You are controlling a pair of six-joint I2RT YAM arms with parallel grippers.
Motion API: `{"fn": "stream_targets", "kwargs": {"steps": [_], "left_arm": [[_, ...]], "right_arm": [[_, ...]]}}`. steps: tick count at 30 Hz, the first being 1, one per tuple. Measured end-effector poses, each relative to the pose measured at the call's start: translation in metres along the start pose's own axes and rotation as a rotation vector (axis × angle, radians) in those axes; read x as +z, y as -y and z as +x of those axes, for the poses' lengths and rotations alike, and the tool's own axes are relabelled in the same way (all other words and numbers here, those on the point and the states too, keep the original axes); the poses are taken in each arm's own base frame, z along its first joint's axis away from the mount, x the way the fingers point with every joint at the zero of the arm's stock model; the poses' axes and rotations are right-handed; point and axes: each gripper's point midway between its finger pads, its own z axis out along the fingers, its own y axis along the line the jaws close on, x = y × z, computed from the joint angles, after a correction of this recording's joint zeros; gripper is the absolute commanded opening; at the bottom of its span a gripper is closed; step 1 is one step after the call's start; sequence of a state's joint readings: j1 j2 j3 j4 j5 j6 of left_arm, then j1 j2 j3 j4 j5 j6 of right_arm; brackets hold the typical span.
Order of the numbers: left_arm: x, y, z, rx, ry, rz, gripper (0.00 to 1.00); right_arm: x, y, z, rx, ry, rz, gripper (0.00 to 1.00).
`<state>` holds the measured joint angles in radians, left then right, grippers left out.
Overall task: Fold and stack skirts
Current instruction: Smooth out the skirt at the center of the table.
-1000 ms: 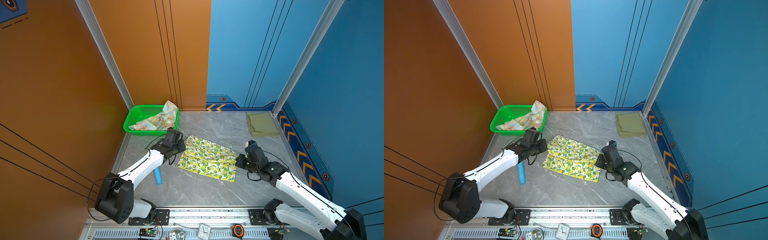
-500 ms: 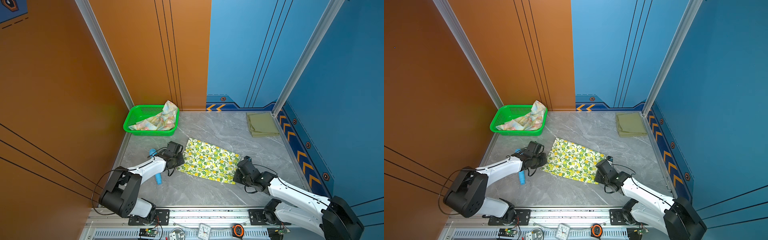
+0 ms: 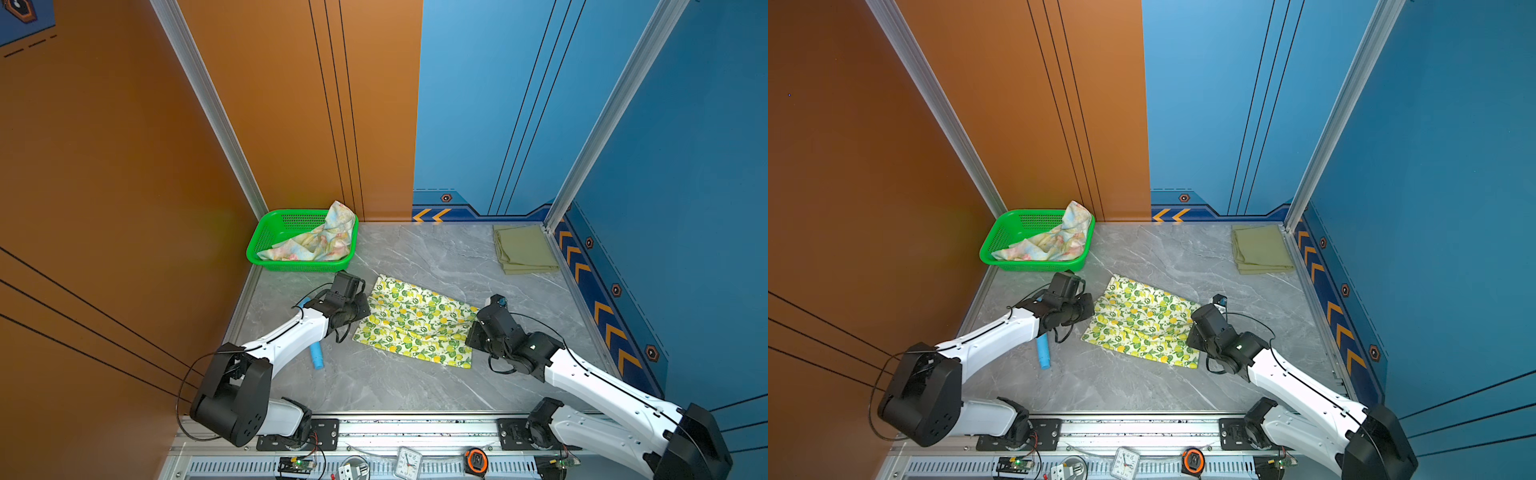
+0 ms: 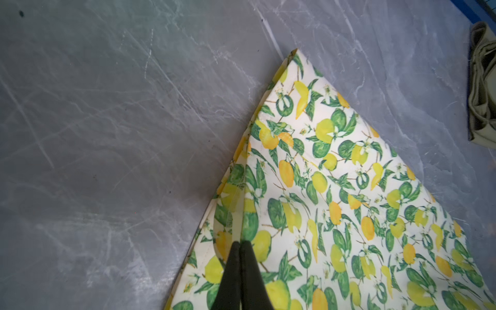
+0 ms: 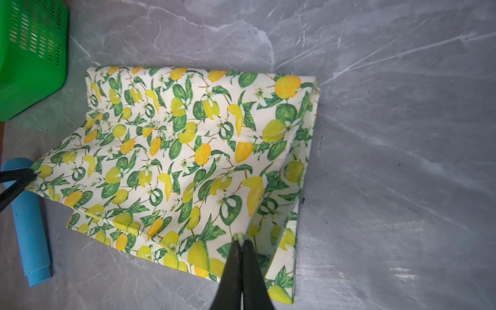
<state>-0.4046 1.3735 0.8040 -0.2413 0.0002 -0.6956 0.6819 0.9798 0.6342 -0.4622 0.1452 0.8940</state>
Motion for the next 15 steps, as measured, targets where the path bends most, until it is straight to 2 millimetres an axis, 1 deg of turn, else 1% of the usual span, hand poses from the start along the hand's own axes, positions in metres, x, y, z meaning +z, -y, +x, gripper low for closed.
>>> {"fn": "stream_targets", "kwargs": {"steps": [4, 7, 11, 13, 15], "left_arm": [[-0.02, 0.009, -0.013, 0.004, 0.046, 0.032, 0.0], [-0.032, 0.012, -0.018, 0.007, 0.072, 0.047, 0.0], [-0.042, 0.011, -0.018, 0.007, 0.088, 0.06, 0.0], [-0.041, 0.006, -0.011, 0.007, 0.08, 0.053, 0.0], [-0.035, -0.004, 0.001, 0.007, 0.054, 0.032, 0.0]], "right_arm": [[-0.019, -0.008, -0.014, -0.003, 0.04, -0.021, 0.0], [-0.029, -0.013, -0.016, -0.017, 0.053, -0.03, 0.0], [-0.033, -0.018, -0.004, -0.062, 0.034, -0.036, 0.0], [-0.033, -0.018, 0.003, -0.078, 0.024, -0.033, 0.0], [-0.029, -0.014, 0.012, -0.09, 0.011, -0.02, 0.0]]}}
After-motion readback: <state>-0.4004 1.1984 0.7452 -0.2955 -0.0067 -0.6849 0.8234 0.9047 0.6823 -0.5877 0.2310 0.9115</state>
